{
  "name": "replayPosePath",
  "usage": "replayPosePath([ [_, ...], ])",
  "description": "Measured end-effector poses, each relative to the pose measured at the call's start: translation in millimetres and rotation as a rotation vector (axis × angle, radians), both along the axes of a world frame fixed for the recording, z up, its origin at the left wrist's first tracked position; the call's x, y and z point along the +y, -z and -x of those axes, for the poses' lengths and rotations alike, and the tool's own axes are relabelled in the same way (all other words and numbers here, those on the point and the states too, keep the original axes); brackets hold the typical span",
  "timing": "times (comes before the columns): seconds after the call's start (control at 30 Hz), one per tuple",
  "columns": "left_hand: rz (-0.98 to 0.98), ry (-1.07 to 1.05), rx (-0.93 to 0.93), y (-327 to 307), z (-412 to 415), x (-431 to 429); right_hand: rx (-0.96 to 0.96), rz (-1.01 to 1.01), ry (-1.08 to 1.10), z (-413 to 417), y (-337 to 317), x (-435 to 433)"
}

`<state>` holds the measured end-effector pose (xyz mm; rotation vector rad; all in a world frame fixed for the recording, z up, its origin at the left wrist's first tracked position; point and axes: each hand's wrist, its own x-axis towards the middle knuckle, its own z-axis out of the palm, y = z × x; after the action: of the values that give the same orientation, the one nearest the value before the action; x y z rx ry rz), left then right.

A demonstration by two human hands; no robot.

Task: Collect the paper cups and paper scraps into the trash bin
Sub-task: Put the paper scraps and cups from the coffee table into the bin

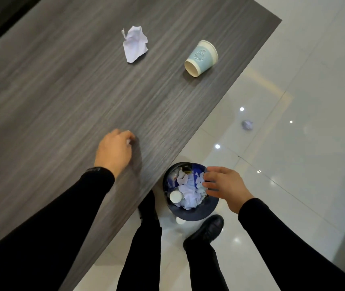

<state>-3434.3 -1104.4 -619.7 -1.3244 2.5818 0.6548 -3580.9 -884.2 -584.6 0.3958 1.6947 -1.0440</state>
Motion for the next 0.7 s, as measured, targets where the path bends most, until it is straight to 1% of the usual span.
replayPosePath([
  [0.07,-0.025,0.074,0.103,-9.0,0.7,25.5,0.024,-0.057,-0.005,1.0,3.2,0.9],
  [0.13,-0.132,0.238,0.200,-15.9,4.3,64.6,0.034,-0.088,0.017,1.8,6.1,4.8],
  [0.2,-0.272,0.430,0.194,-13.9,10.1,105.1,0.016,-0.091,0.050,3.3,6.0,8.8],
  [0.27,-0.364,0.517,0.121,-2.9,17.4,132.1,-0.003,-0.090,0.060,7.4,4.7,12.6],
  [0.37,-0.452,0.533,-0.064,15.3,27.4,148.3,-0.015,-0.085,0.082,19.3,2.5,18.6],
  [0.43,-0.512,0.572,-0.135,20.0,32.2,150.1,-0.028,-0.061,0.111,28.2,2.0,20.7],
  [0.5,-0.524,0.571,-0.106,18.2,37.1,139.8,-0.016,-0.040,0.120,37.1,2.2,17.2],
  [0.57,-0.489,0.507,-0.025,10.8,48.0,116.7,0.030,-0.037,0.099,46.2,1.9,6.3],
  [0.63,-0.407,0.412,0.066,-3.5,65.2,83.6,0.054,-0.014,0.089,53.6,-0.9,-12.1],
  [0.7,-0.277,0.320,0.144,-17.5,84.9,44.4,0.067,0.023,0.081,61.0,-3.6,-34.3],
])
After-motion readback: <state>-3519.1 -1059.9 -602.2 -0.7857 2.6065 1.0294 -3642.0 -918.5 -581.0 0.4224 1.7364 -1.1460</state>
